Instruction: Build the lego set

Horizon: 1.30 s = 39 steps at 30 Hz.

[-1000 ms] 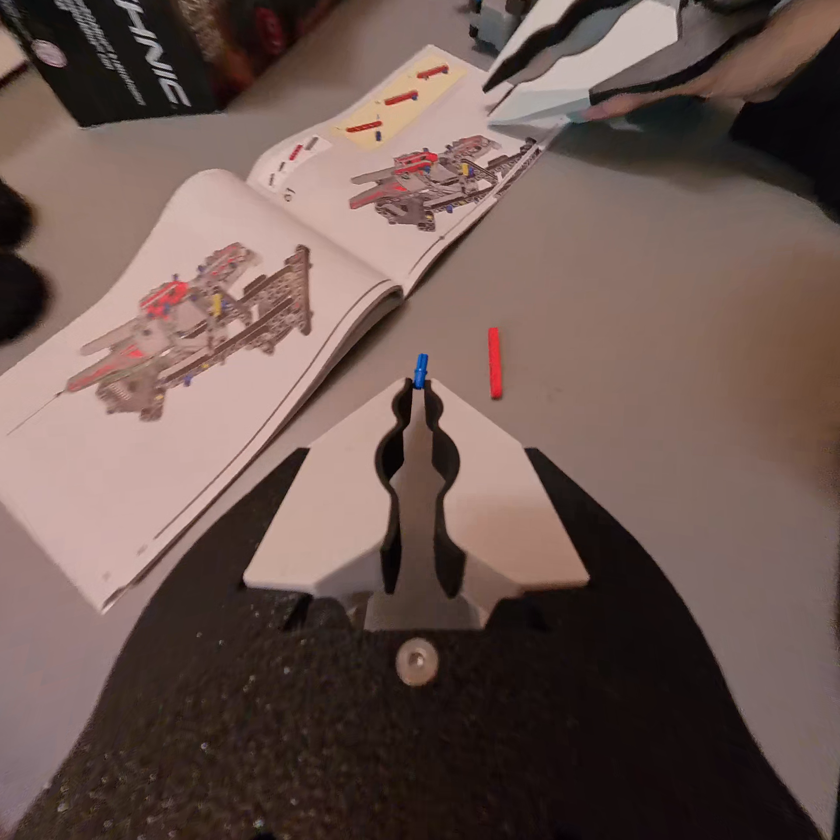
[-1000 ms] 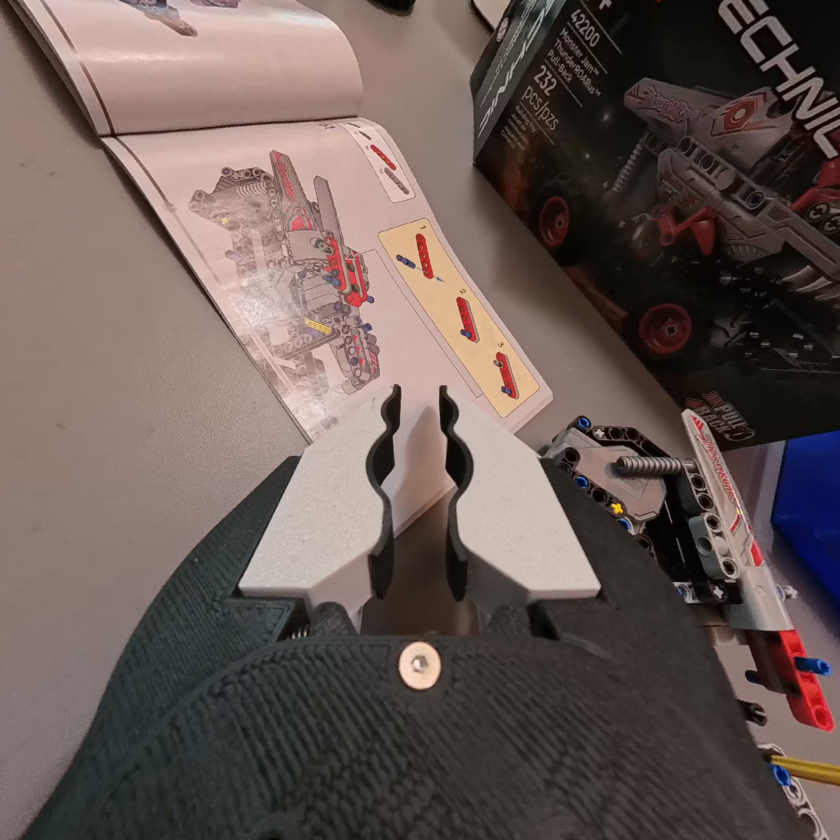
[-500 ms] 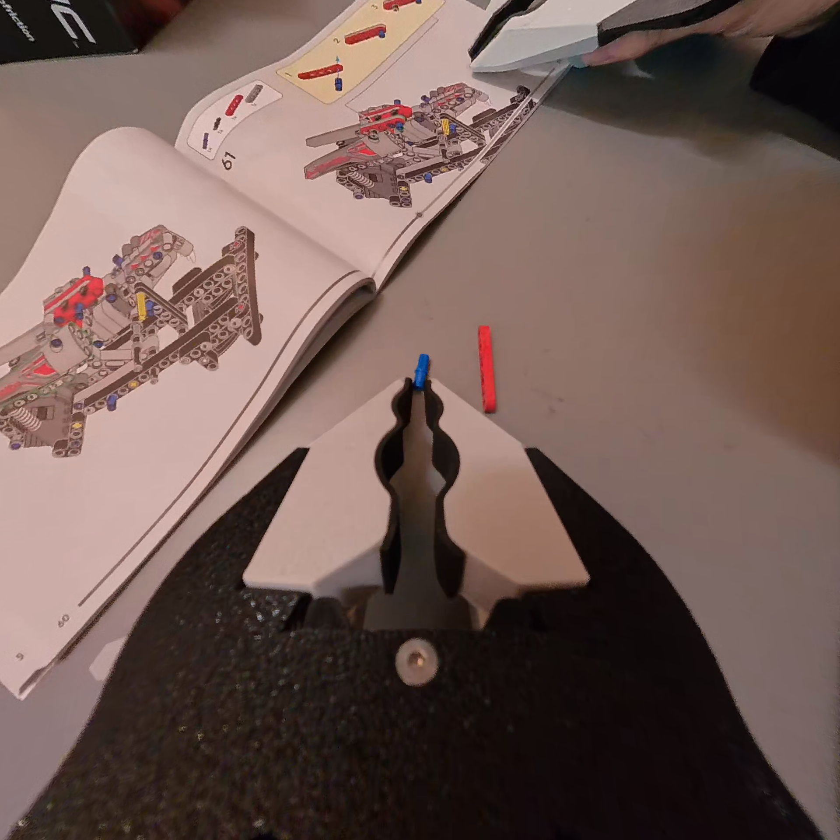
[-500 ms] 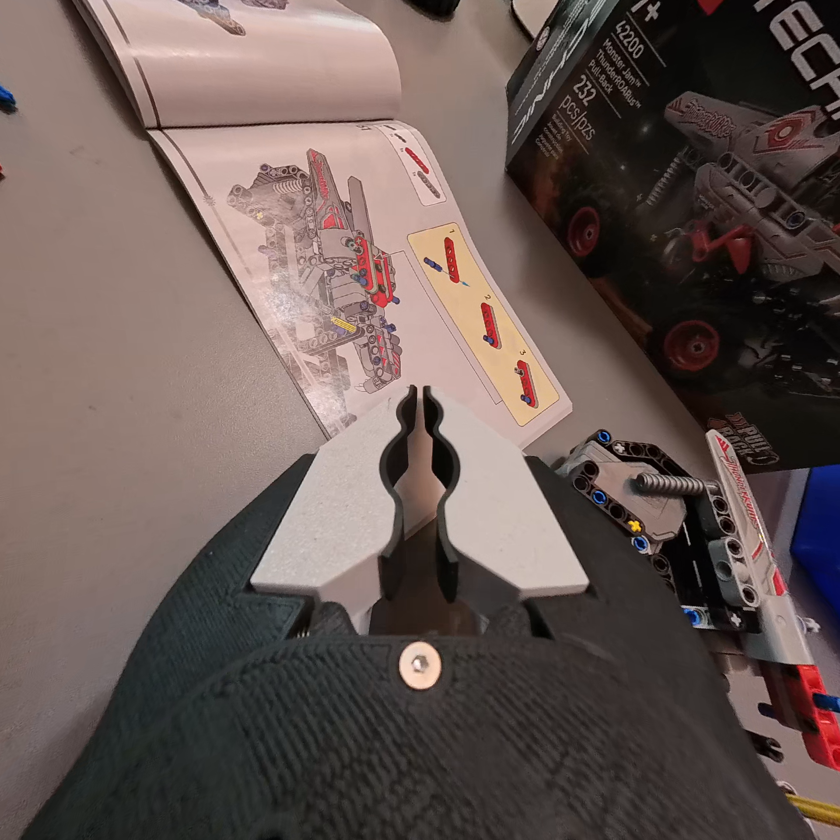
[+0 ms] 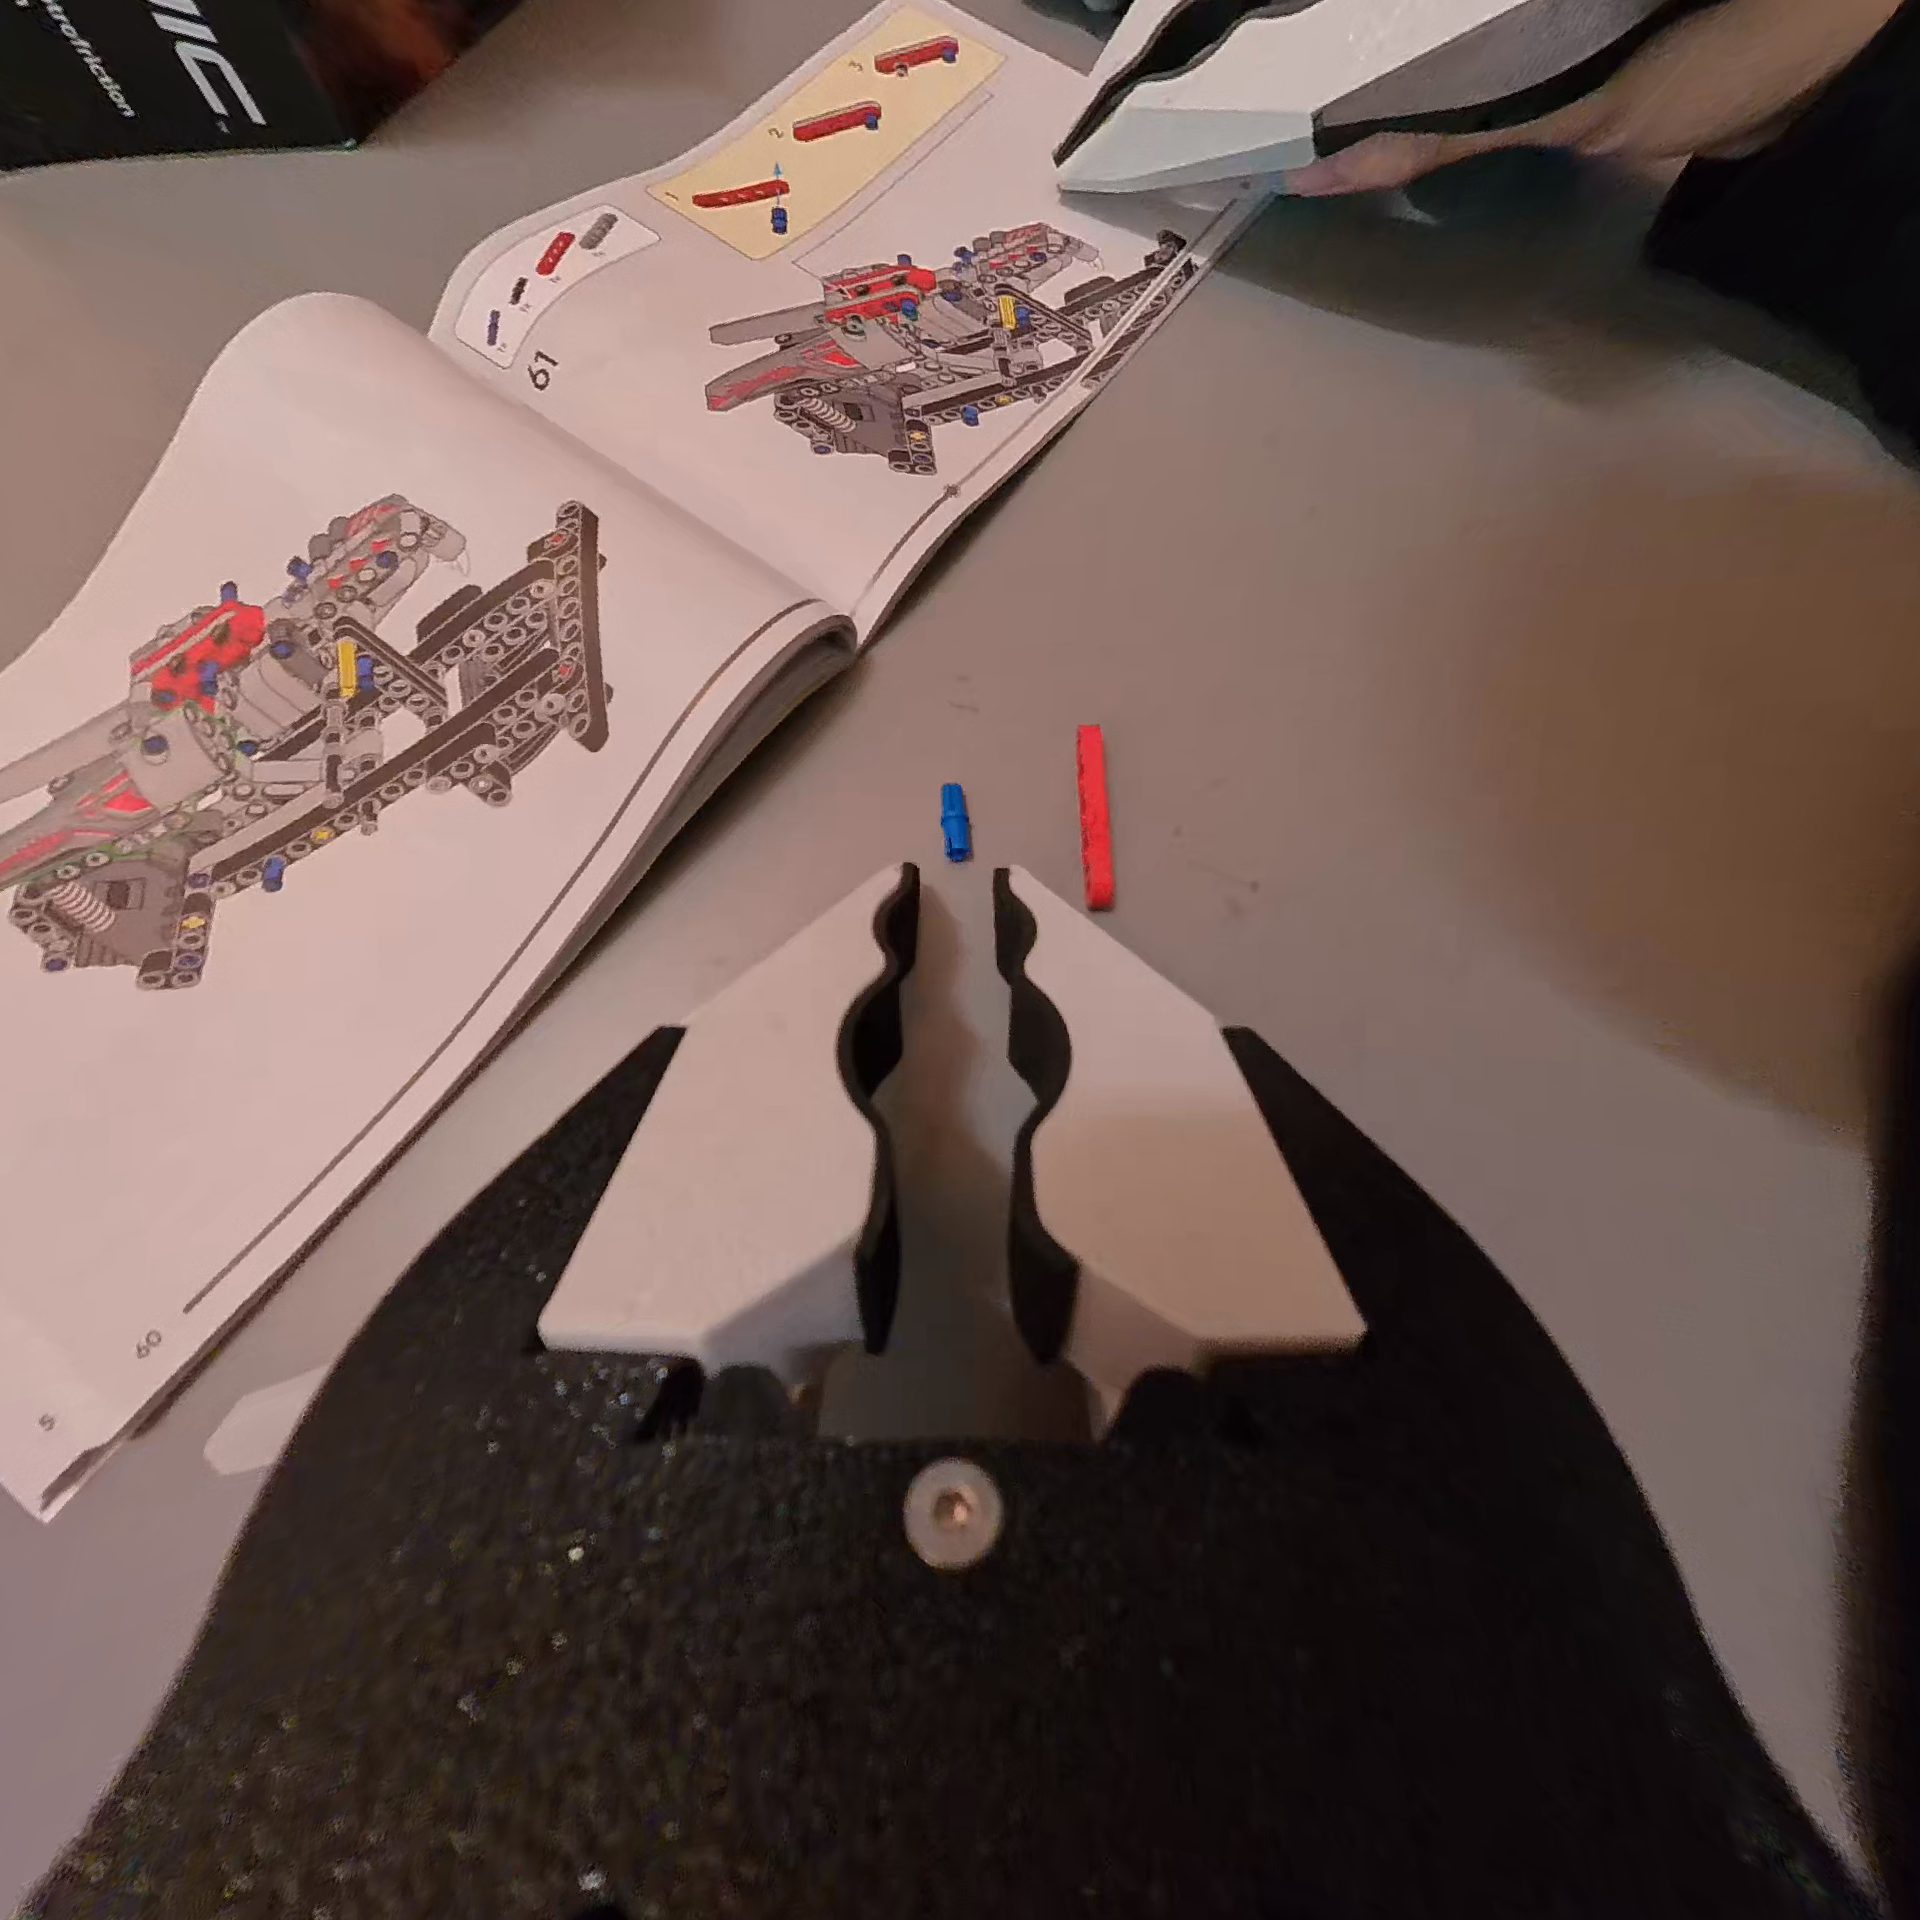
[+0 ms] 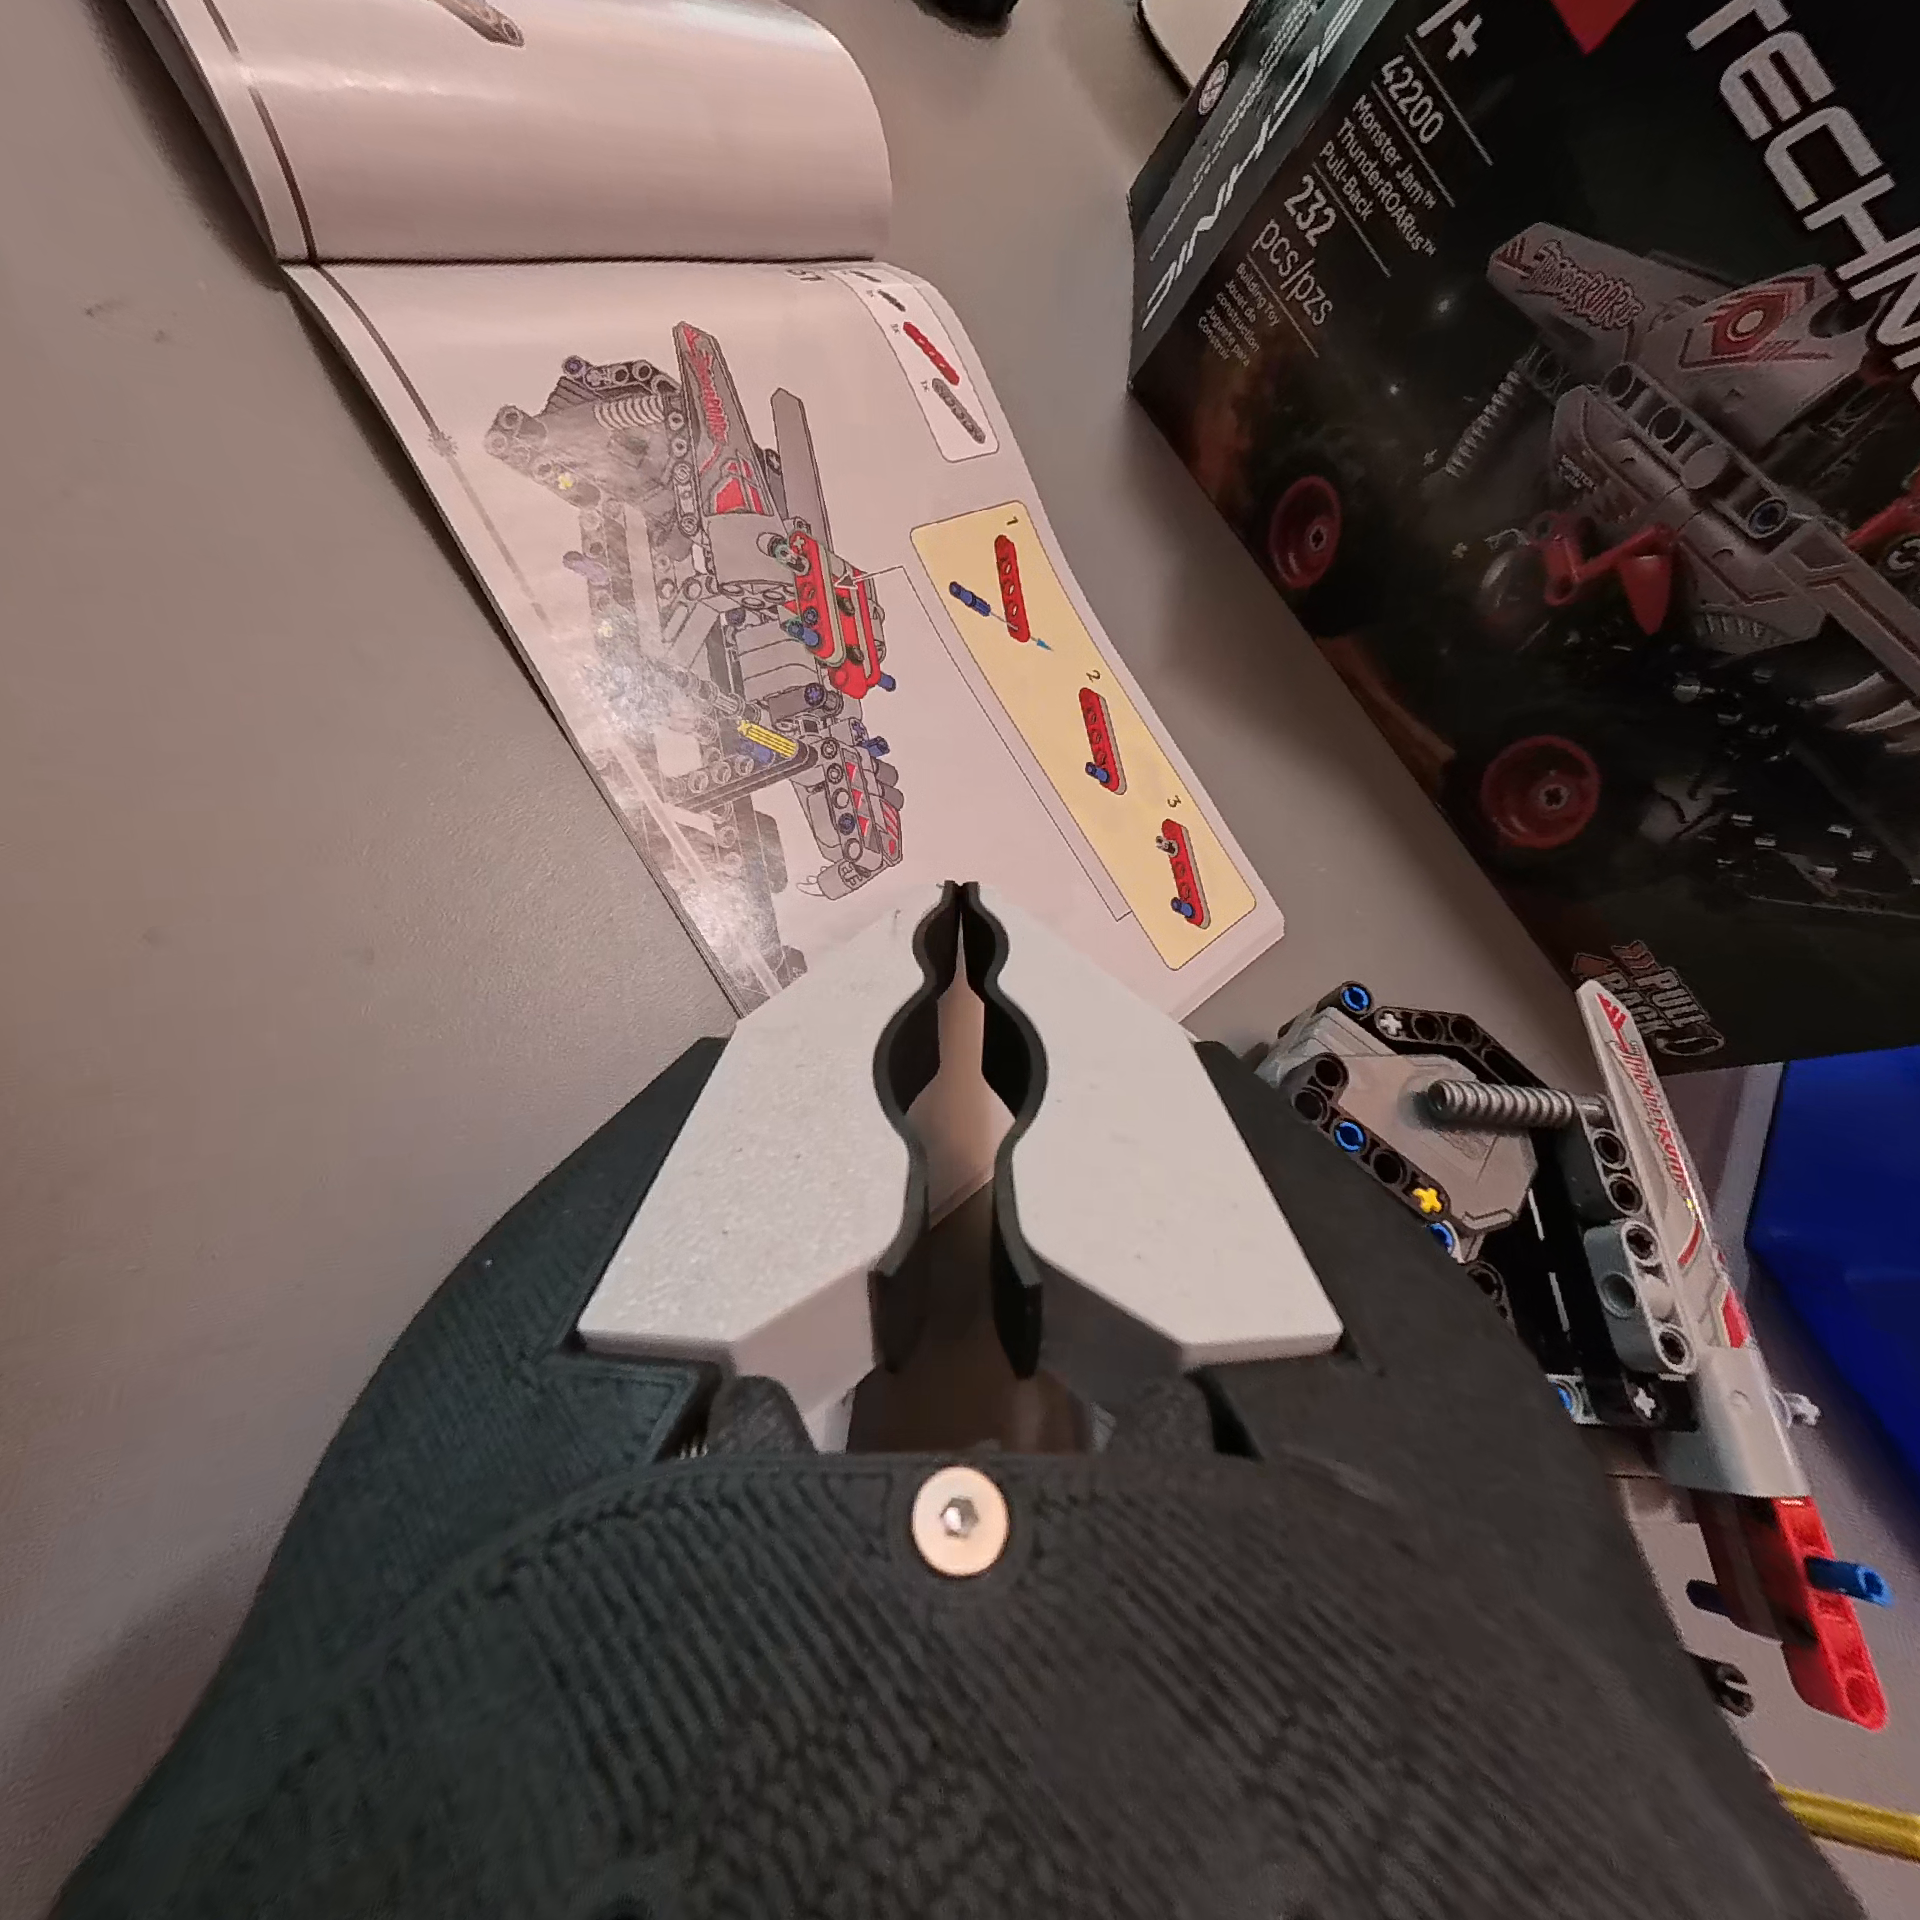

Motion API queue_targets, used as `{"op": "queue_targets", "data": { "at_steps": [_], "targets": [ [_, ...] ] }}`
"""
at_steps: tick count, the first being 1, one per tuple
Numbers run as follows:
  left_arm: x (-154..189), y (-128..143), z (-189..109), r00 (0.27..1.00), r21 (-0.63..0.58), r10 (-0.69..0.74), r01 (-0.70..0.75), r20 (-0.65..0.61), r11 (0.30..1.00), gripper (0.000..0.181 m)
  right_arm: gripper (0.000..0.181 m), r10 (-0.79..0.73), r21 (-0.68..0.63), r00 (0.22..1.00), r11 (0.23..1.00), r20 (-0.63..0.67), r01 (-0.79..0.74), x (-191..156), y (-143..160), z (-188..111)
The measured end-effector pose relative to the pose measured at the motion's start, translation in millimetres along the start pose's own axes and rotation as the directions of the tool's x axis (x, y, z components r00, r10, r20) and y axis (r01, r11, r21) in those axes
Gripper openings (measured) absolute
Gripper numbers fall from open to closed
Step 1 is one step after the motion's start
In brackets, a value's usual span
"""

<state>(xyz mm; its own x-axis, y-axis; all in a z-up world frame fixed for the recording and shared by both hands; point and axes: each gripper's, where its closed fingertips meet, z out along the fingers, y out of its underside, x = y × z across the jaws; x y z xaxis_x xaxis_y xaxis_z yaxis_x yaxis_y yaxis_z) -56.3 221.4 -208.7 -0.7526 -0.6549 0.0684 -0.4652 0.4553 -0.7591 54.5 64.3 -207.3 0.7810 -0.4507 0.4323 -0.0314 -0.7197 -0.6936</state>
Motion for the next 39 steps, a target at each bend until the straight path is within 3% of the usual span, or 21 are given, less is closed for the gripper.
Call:
{"op": "queue_targets", "data": {
  "at_steps": [12,22,26,29,32,35,37,39],
  "targets": [
    [3,0,9,0.999,-0.046,0.039,-0.038,0.007,0.998,0.003,0.001,-0.041,0.008,0.998,0.999,-0.043,0.041,2,-1,-1],
    [4,-9,-4,1.0,0.018,-0.007,0.007,0.008,1.0,0.01,0.03,-0.078,0.088,0.97,0.991,-0.232,0.101,25,-10,-11],
    [-16,-35,-48,0.997,0.128,0.009,-0.018,0.074,0.992,0.007,0.053,-0.124,0.066,0.939,0.986,-0.321,0.153,36,-9,-10],
    [-63,-51,-107,0.969,0.179,0.02,-0.066,0.245,0.982,0.007,0.058,-0.203,0.044,0.896,0.97,-0.395,0.239,40,-13,-9],
    [-139,-52,-179,0.879,0.155,-0.015,-0.067,0.477,0.986,0.017,0.058,-0.219,0.057,0.86,0.96,-0.462,0.275,45,-20,-11],
    [-206,-49,-240,0.75,0.121,-0.097,0.022,0.654,0.992,0.051,0.059,-0.191,0.071,0.842,0.963,-0.504,0.261,53,-23,-14],
    [-233,-65,-264,0.7,0.145,-0.075,-0.041,0.711,0.989,0.059,0.061,-0.198,0.061,0.825,0.961,-0.528,0.27,58,-22,-16],
    [-251,-78,-271,0.69,0.167,-0.034,-0.127,0.723,0.978,0.053,0.06,-0.2,0.059,0.815,0.96,-0.544,0.275,61,-22,-18]
  ]
}}
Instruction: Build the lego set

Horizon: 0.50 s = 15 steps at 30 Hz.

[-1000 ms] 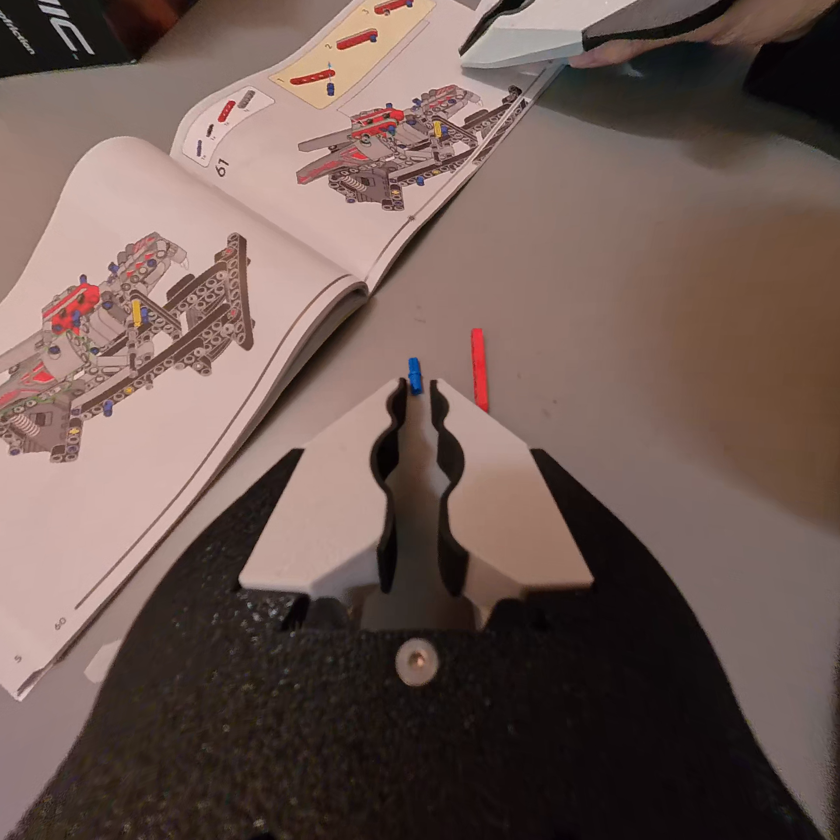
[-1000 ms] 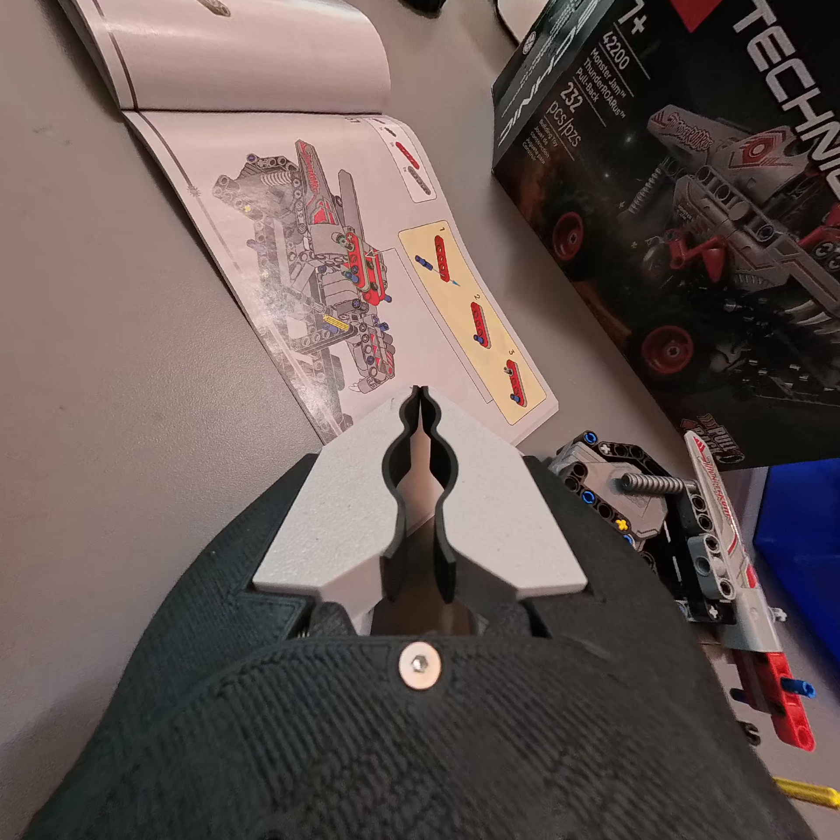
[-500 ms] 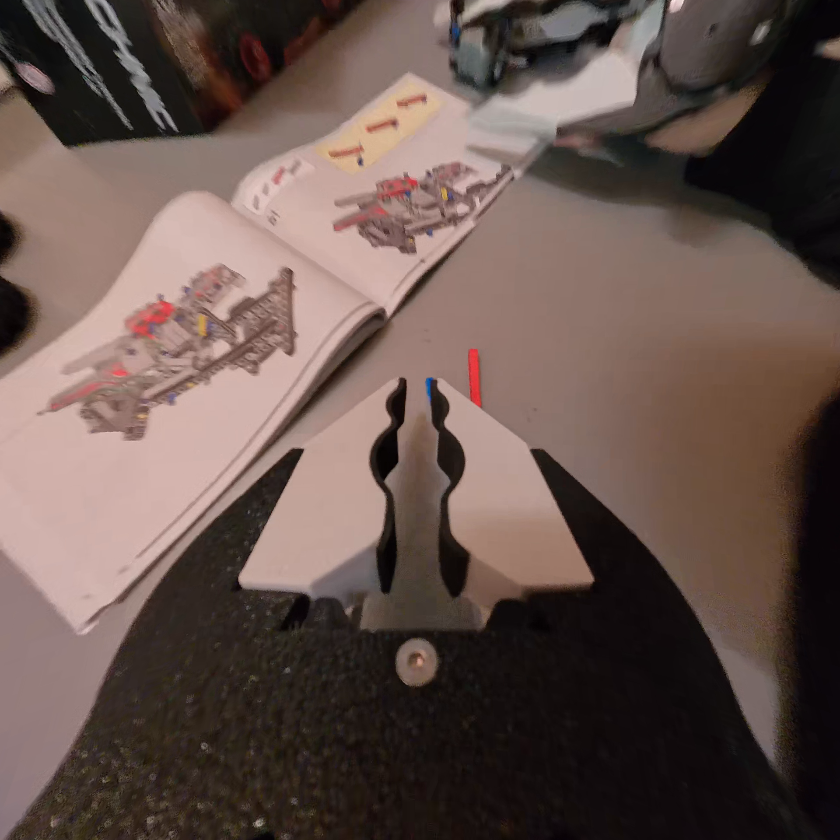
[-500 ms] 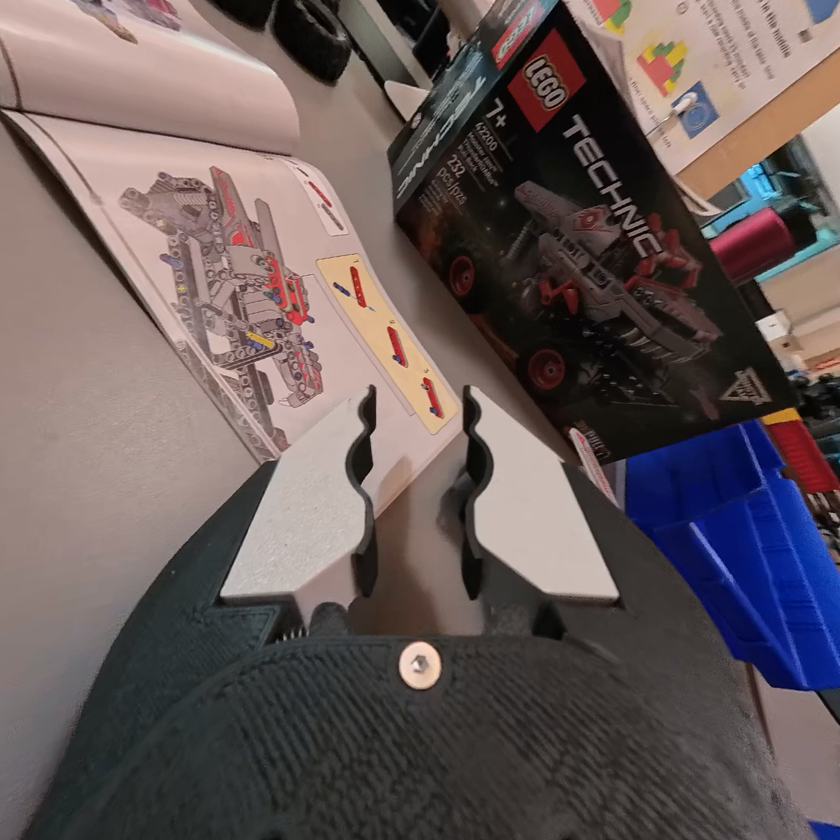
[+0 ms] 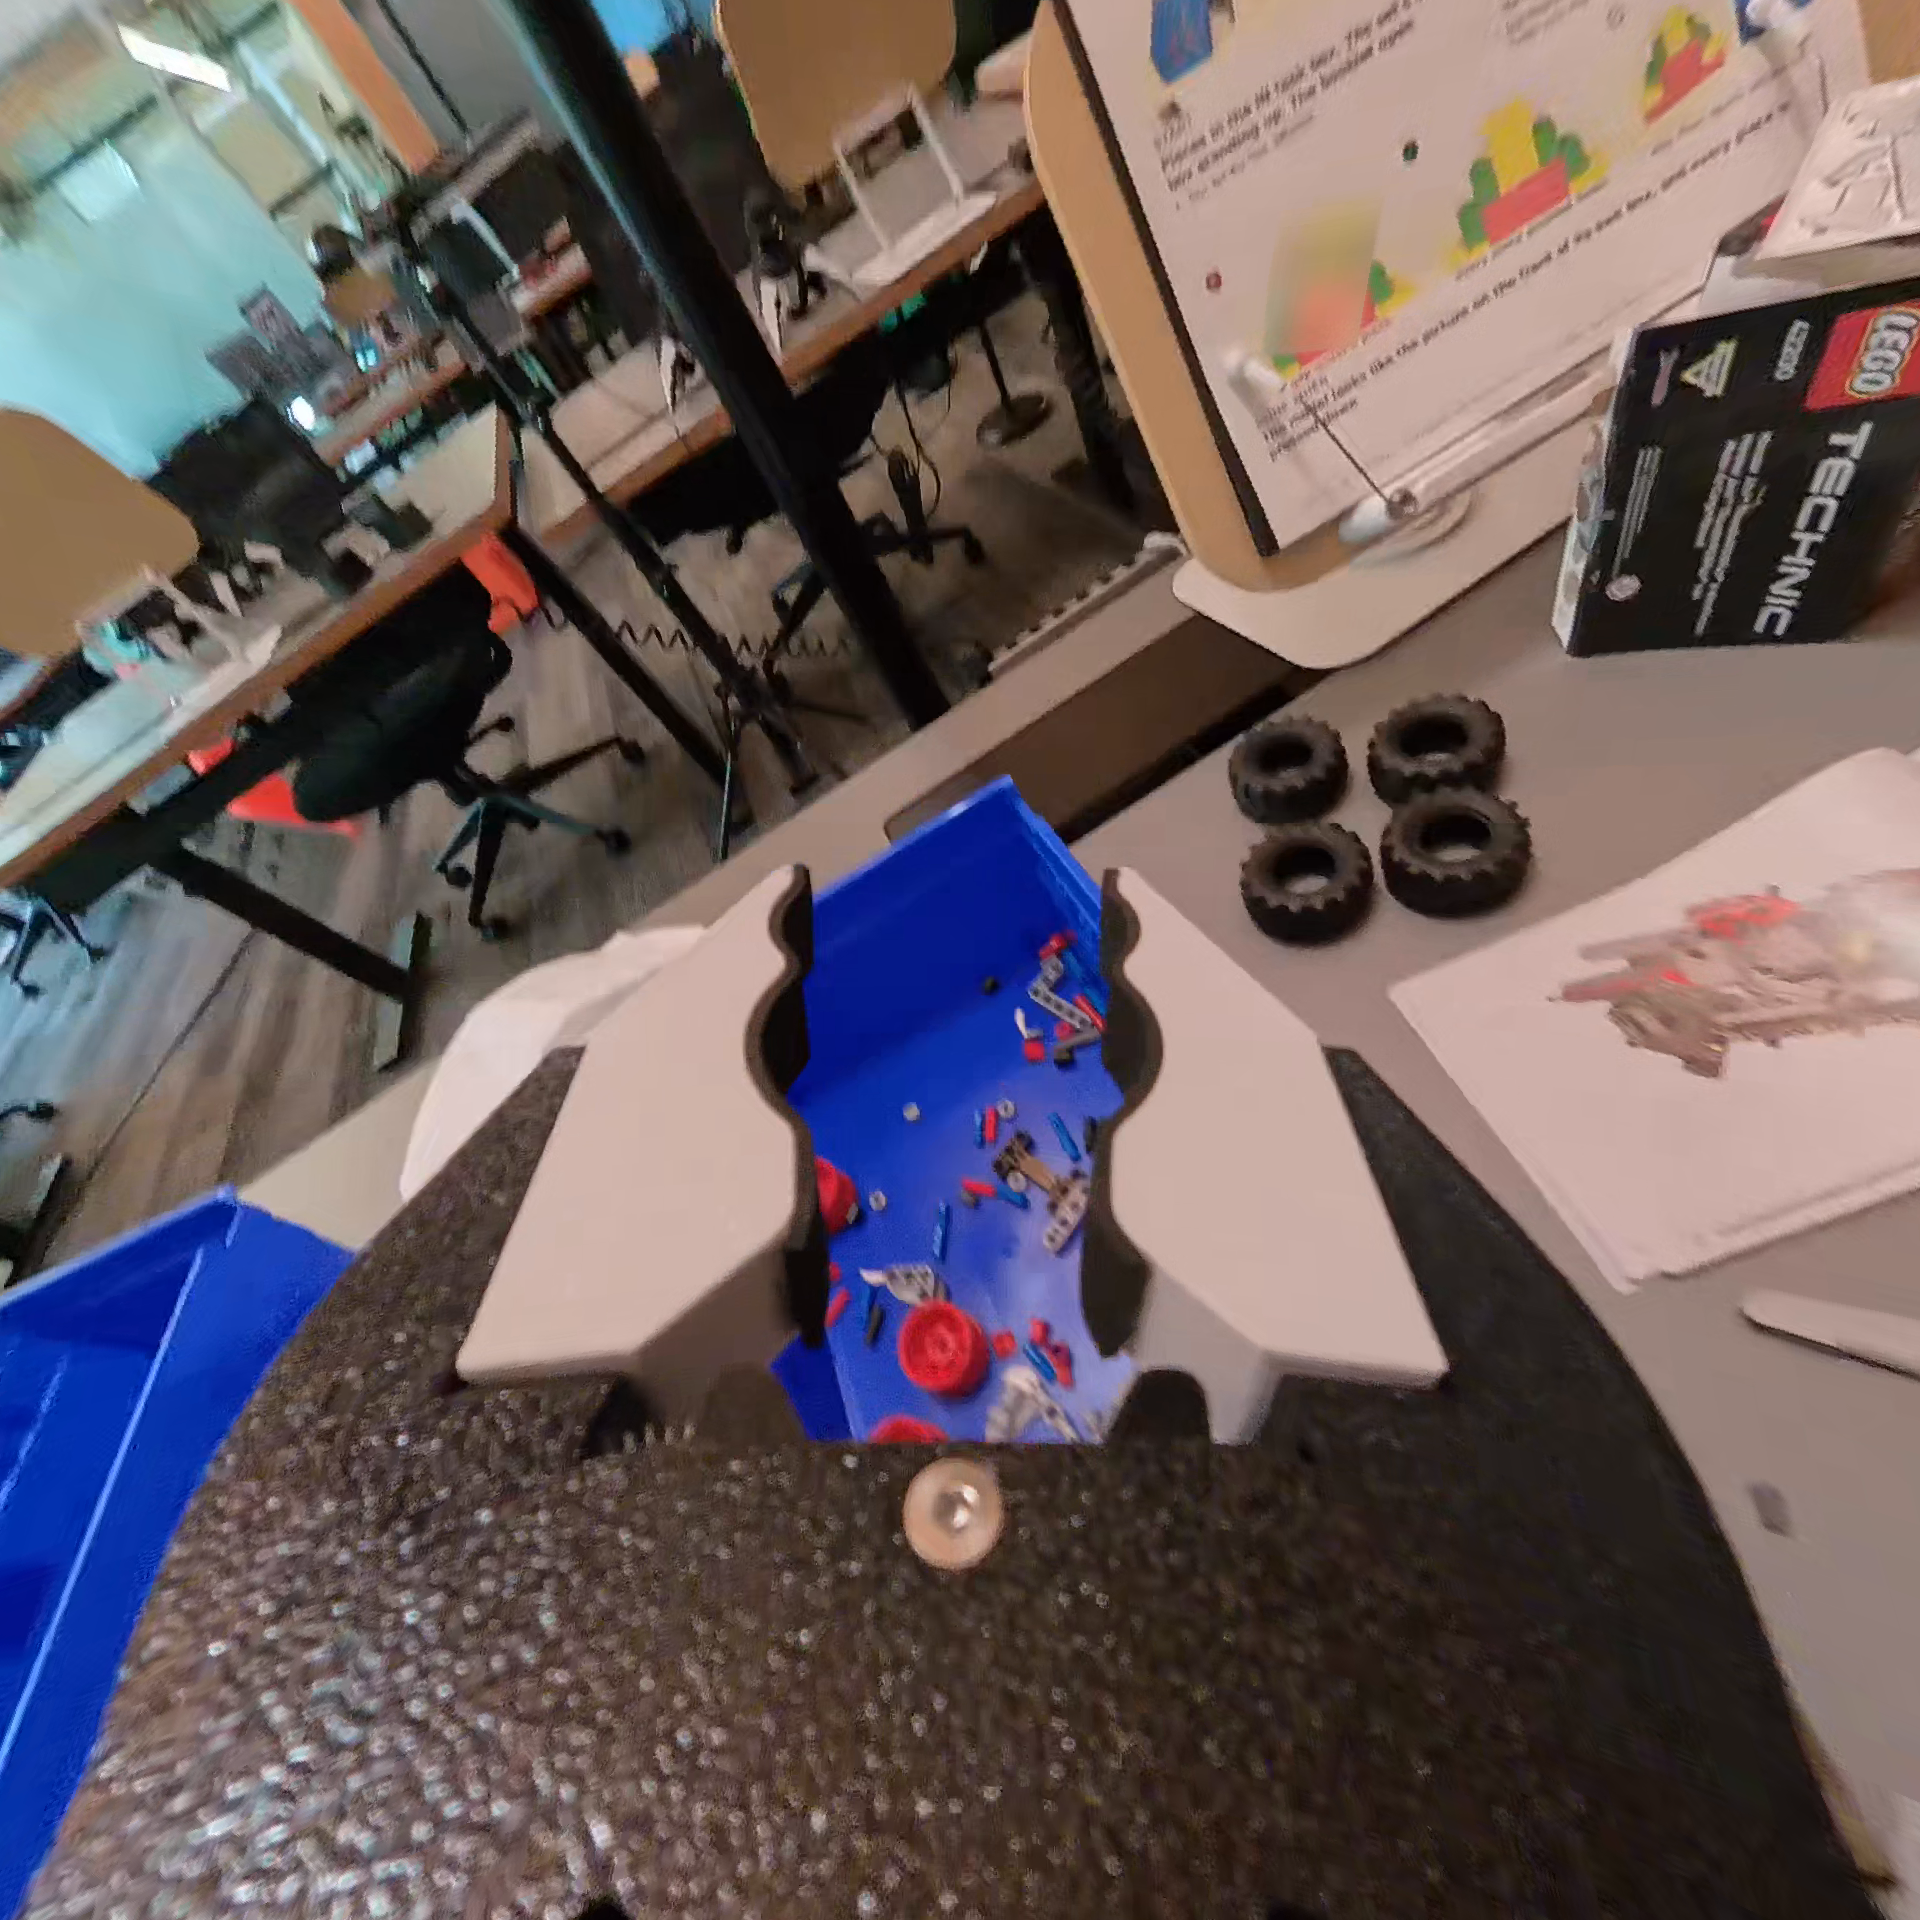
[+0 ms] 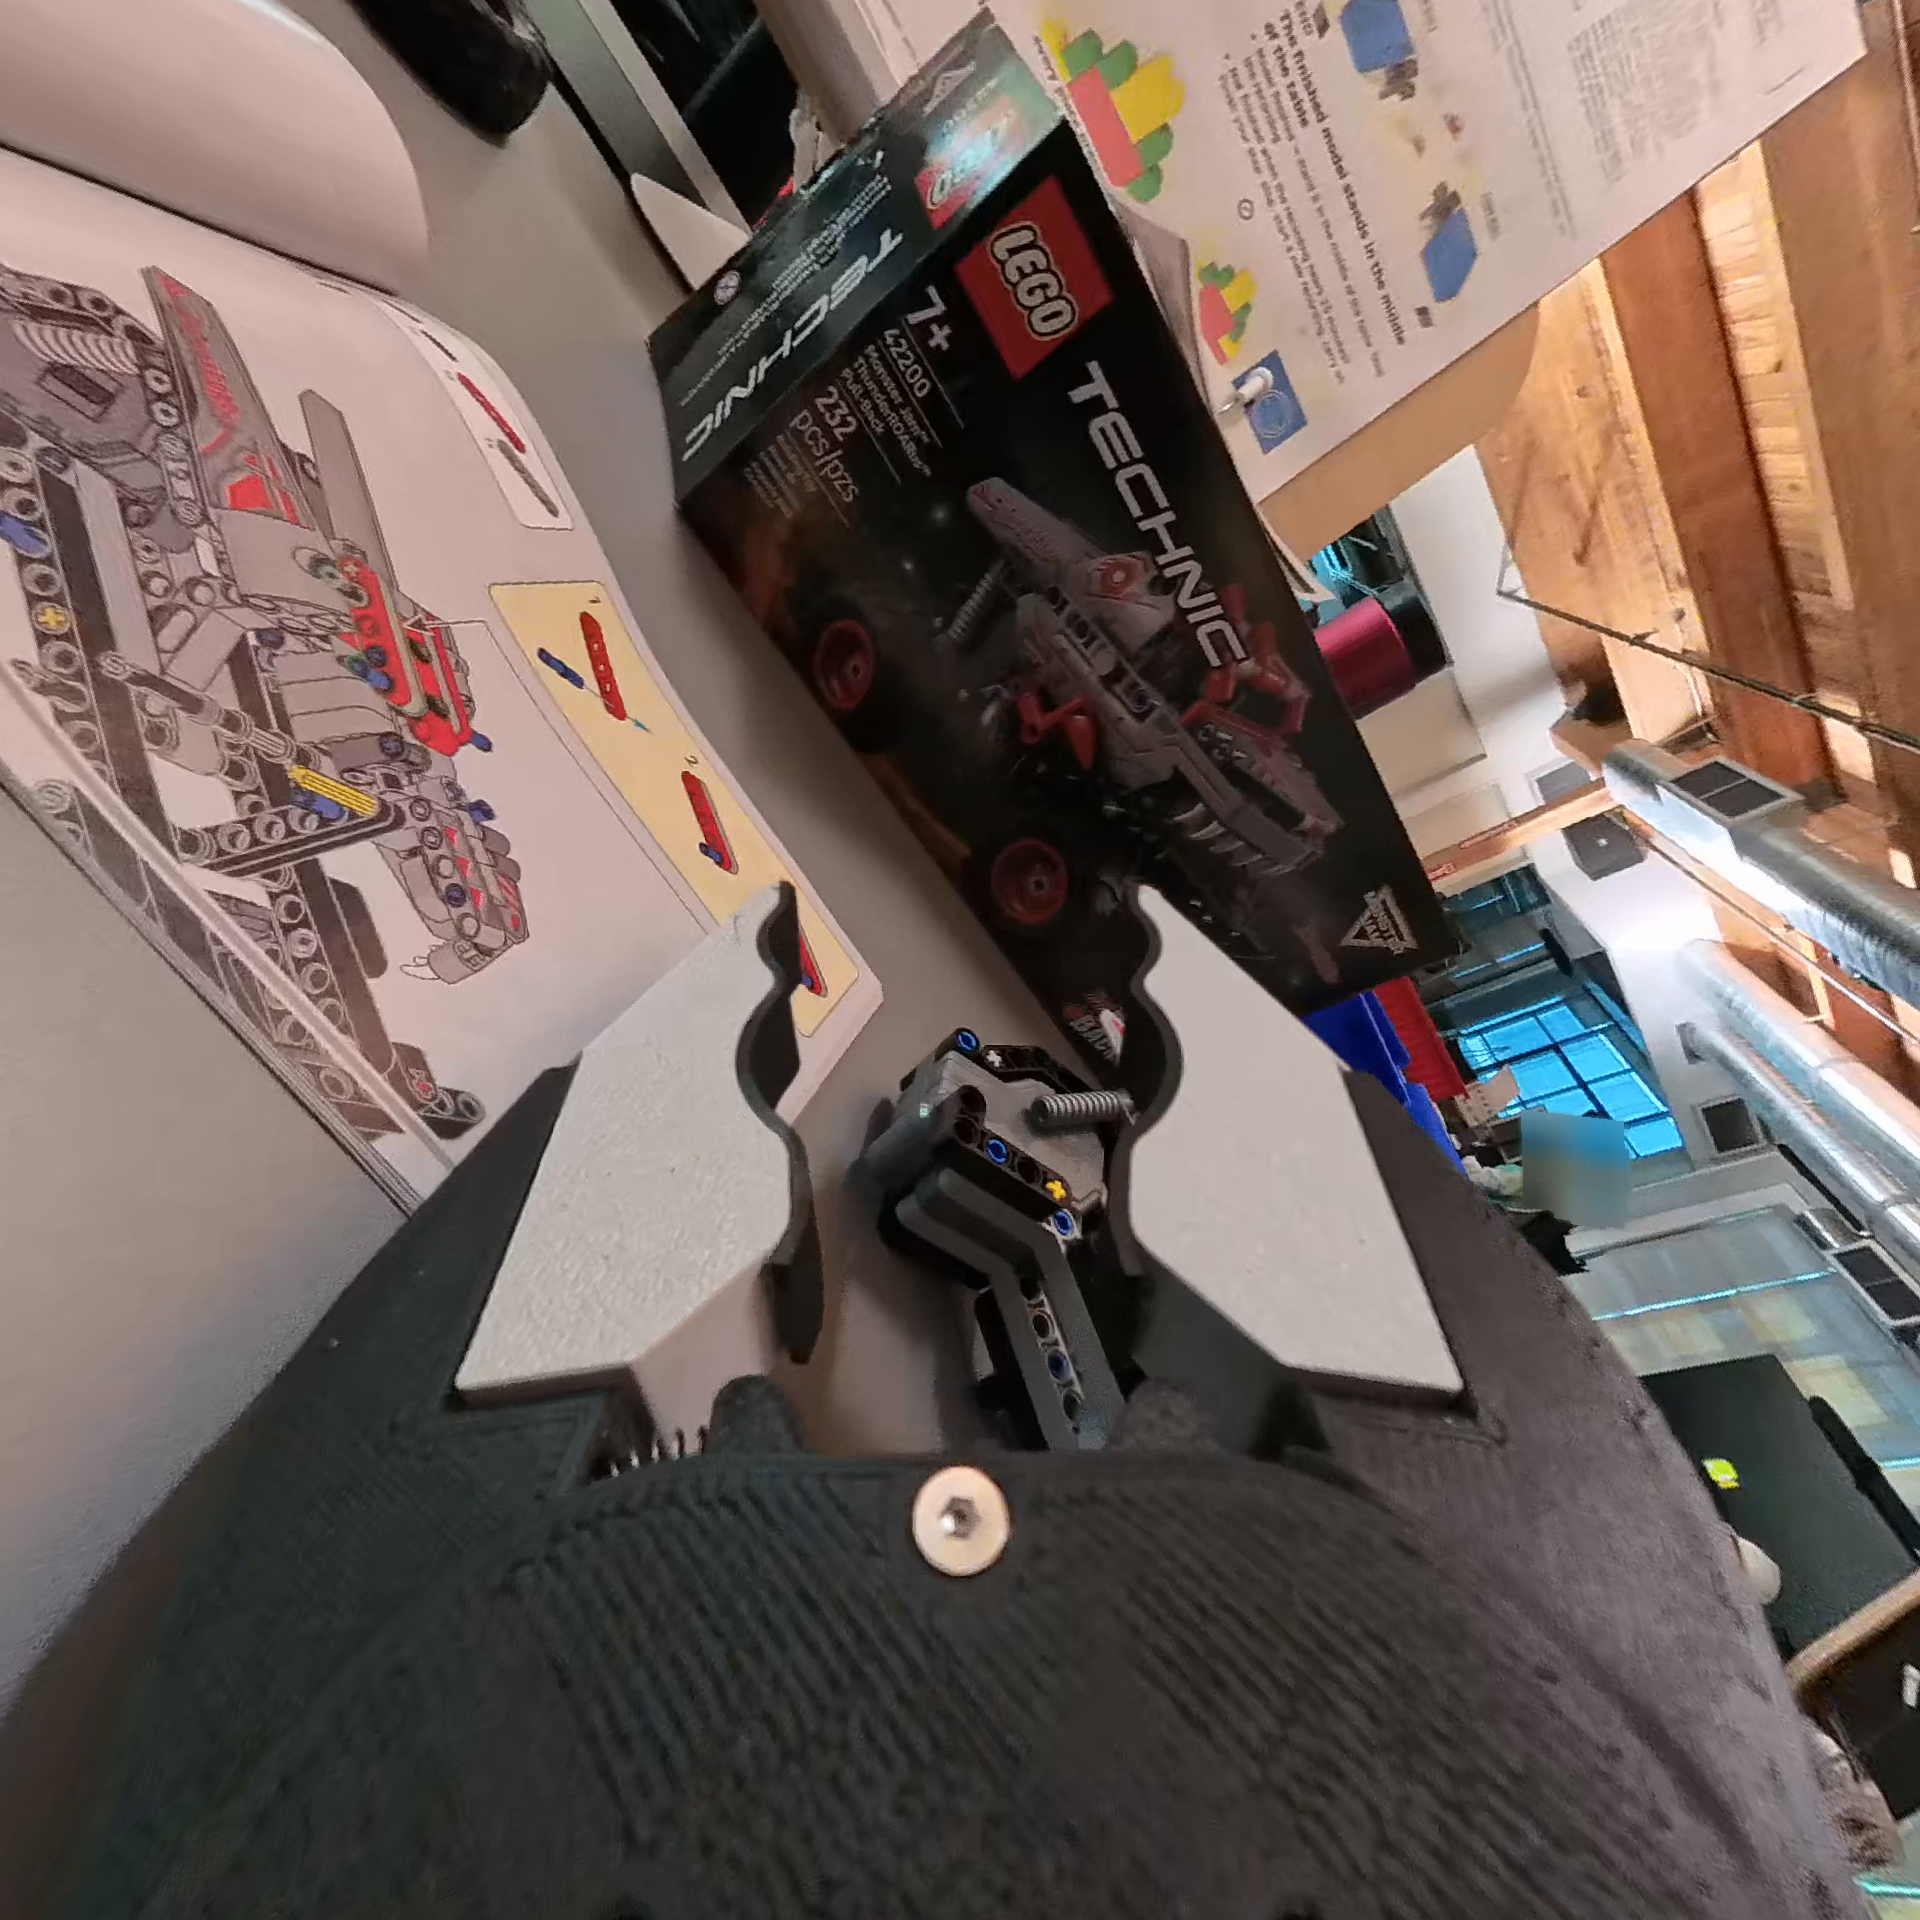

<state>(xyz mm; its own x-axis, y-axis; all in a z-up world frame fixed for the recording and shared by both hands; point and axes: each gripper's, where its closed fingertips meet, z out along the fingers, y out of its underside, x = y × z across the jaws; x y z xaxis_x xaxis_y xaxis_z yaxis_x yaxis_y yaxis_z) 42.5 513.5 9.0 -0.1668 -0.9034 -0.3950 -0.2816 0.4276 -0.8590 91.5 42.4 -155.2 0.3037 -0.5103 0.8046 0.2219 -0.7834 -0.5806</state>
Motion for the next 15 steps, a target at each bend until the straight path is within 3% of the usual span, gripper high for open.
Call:
{"op": "queue_targets", "data": {
  "at_steps": [8,15],
  "targets": [
    [-22,37,32,0.999,-0.101,0.039,-0.04,-0.013,0.994,0.053,0.058,-0.059,0.015,0.998,0.998,-0.02,0.059,-2,2,1],
    [-29,67,33,0.995,-0.194,-0.084,0.071,-0.062,0.979,0.044,0.058,-0.115,-0.018,0.993,0.993,-0.003,0.115,-8,8,5]
  ]
}}
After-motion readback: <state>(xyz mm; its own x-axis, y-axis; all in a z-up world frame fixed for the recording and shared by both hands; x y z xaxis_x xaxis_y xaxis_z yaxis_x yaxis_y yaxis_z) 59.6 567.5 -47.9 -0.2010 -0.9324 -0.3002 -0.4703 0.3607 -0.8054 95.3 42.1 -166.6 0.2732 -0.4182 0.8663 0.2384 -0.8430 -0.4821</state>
